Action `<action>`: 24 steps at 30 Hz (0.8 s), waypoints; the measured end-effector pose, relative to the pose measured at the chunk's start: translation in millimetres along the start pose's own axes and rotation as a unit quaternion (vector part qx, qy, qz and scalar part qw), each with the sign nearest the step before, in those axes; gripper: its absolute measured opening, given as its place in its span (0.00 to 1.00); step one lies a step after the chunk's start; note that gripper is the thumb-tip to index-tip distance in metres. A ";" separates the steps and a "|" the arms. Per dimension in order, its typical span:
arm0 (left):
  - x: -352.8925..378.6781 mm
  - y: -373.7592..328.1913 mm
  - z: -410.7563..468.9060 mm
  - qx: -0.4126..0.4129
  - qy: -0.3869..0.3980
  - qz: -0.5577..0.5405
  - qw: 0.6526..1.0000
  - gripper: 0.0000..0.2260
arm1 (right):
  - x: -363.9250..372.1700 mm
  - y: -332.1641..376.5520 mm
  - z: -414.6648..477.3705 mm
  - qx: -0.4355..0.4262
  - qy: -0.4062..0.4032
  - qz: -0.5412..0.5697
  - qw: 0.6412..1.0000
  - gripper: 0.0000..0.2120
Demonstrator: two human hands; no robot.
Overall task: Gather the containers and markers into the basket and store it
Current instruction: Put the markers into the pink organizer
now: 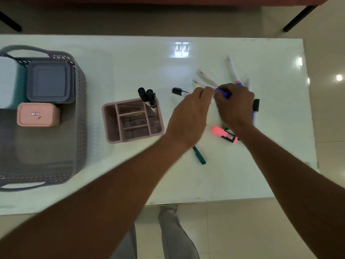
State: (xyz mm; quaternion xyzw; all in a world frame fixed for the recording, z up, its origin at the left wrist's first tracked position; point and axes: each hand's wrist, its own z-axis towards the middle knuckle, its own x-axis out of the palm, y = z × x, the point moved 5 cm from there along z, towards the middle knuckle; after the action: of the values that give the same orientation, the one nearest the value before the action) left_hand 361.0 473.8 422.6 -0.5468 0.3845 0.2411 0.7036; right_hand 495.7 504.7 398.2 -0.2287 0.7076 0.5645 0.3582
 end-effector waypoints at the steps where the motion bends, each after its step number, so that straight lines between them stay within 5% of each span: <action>1: -16.0 -10.9 -11.2 -0.010 -0.052 -0.066 0.996 0.11 | -9.4 1.8 -2.6 0.011 -0.010 0.022 1.000 0.09; 3: -44.1 -27.2 -37.9 -0.062 -0.126 -0.217 0.966 0.08 | -25.3 4.2 -9.7 0.036 -0.012 0.082 0.996 0.08; 5: -64.8 -29.5 -65.1 -0.167 -0.169 -0.373 0.897 0.07 | -35.0 6.0 -20.9 0.069 -0.005 0.165 0.984 0.06; 8: -78.6 -4.3 -98.0 -0.337 -0.238 -0.505 0.758 0.06 | -33.0 6.0 -38.5 0.129 0.015 0.302 0.944 0.07; 12: -68.9 27.9 -107.9 -0.485 -0.226 -0.632 0.560 0.09 | -17.3 18.8 -53.4 0.173 0.067 0.451 0.873 0.08; 15: -60.3 35.7 -100.7 -0.544 -0.239 -0.693 0.410 0.04 | -18.0 46.1 -55.9 0.080 0.071 0.420 0.901 0.07; 20: -56.8 36.7 -106.7 -0.601 -0.224 -0.682 0.353 0.03 | -2.2 96.5 -62.6 -0.075 0.105 0.256 0.958 0.07; 24: -51.9 34.8 -117.4 -0.618 -0.206 -0.684 0.328 0.07 | 30.3 110.5 -66.4 -0.128 0.140 0.152 0.970 0.11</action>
State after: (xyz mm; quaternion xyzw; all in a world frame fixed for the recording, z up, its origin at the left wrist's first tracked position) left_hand 271.5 375.8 431.5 -0.8273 -0.5422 -0.0519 0.1375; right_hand 379.4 471.7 452.3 -0.2395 0.6990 0.6605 0.1333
